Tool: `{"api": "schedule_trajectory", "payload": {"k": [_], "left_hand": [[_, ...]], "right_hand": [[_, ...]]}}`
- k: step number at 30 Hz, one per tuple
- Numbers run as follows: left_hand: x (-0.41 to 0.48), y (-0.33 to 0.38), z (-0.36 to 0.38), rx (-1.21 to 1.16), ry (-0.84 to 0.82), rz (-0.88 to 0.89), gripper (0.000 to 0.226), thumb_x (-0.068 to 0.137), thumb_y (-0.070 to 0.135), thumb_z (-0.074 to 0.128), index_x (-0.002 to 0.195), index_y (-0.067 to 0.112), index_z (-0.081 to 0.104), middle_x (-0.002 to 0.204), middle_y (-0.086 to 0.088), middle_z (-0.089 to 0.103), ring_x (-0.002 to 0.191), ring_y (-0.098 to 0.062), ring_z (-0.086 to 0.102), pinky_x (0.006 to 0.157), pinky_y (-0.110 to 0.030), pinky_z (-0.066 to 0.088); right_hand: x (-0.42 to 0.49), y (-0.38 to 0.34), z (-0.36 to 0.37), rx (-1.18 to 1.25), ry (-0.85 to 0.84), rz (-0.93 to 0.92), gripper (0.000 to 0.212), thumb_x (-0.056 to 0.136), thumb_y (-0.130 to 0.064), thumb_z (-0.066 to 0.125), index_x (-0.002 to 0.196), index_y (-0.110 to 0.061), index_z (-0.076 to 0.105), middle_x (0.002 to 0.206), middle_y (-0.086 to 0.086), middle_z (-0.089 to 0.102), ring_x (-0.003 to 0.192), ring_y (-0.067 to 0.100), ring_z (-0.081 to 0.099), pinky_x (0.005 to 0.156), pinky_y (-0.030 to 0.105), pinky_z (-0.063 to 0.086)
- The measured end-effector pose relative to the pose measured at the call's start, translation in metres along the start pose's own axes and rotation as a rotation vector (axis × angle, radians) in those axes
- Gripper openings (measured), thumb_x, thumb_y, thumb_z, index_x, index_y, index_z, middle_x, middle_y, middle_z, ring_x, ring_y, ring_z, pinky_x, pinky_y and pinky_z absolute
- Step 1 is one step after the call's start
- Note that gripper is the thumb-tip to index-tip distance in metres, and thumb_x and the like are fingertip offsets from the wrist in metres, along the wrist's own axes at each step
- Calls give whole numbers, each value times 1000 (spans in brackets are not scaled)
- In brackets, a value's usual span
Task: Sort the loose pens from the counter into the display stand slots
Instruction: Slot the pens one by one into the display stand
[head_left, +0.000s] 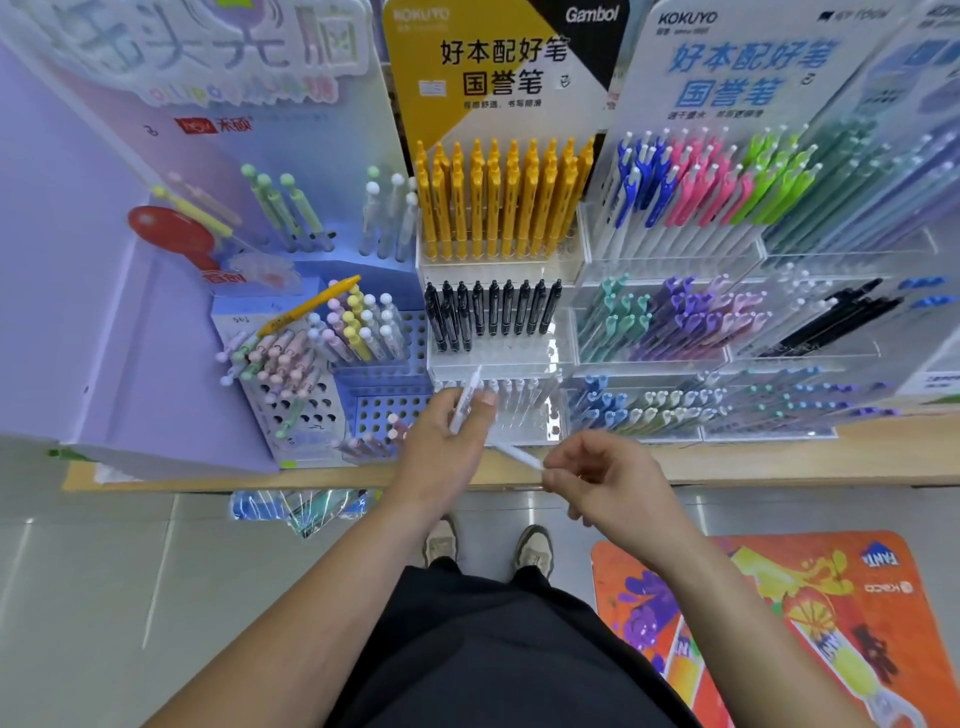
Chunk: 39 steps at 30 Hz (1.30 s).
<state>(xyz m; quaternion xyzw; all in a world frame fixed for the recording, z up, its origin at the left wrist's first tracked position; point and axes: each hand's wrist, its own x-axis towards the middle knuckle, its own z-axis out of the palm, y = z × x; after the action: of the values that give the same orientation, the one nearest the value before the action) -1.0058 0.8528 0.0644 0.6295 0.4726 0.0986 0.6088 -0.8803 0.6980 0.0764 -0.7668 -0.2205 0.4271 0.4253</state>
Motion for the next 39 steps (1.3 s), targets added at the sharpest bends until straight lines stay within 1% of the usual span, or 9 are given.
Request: {"api": "schedule_trajectory", "payload": {"k": [2,5,10,12,16,20,23,27,39], "left_hand": [[-1,0,4,-7,-14,-10,24,109,52,40,109,35,58,104,20,59,99,-3,57,87,-28,43],[1,-1,8,-5,4,69,28,111,43,40,109,24,60,90,7,57,80,-10,52,72,-23,45],[12,4,8,-7,88,198,16,102,35,66,107,21,71,101,-3,61,83,-5,53,79,-19,46],[18,3,8,20,113,267,13,102,29,68,104,17,71,91,-11,64,75,-6,53,70,-19,46],[30,-5,12,229,131,395,4,103,22,64,103,19,66,98,1,62,79,-5,59,72,-20,49],[37,-17,17,368,158,489,4,102,13,66,105,12,69,93,-1,60,83,-6,55,71,-17,43],[37,-27,20,434,177,492,28,99,19,71,125,25,67,91,4,58,81,-4,56,74,-18,47],[41,-34,20,521,191,512,40,96,25,74,133,35,62,89,2,58,78,-16,59,74,-42,56],[38,-32,16,496,169,493,24,93,22,76,107,37,64,90,5,65,84,-12,65,77,-41,57]], "right_hand": [[1,3,-4,-82,32,-60,12,90,-15,75,85,-25,72,71,9,62,55,12,50,54,27,46],[5,7,-16,-53,90,-68,7,91,-24,75,86,-26,72,61,2,46,54,14,43,53,29,41],[8,3,-29,-8,-49,-46,17,99,-16,64,110,-26,71,78,10,54,61,18,55,60,31,51],[12,5,-31,-88,-45,-83,22,101,-17,58,117,-29,69,74,-7,60,60,14,57,60,29,50],[28,10,-32,-352,82,-205,16,96,-20,62,108,-29,56,78,-7,64,59,6,54,59,24,45],[43,9,-27,-450,212,-284,11,91,-25,74,100,-20,72,64,-14,60,60,7,56,63,28,45],[52,10,-20,-459,270,-368,16,92,-25,74,106,-17,75,58,-20,49,54,0,49,64,25,40],[58,7,-15,-541,253,-414,19,97,-30,69,111,-19,72,80,-3,72,74,18,66,65,29,46],[77,14,1,-713,109,-346,23,101,-32,60,121,-22,66,98,5,76,94,29,70,69,37,52]]}}
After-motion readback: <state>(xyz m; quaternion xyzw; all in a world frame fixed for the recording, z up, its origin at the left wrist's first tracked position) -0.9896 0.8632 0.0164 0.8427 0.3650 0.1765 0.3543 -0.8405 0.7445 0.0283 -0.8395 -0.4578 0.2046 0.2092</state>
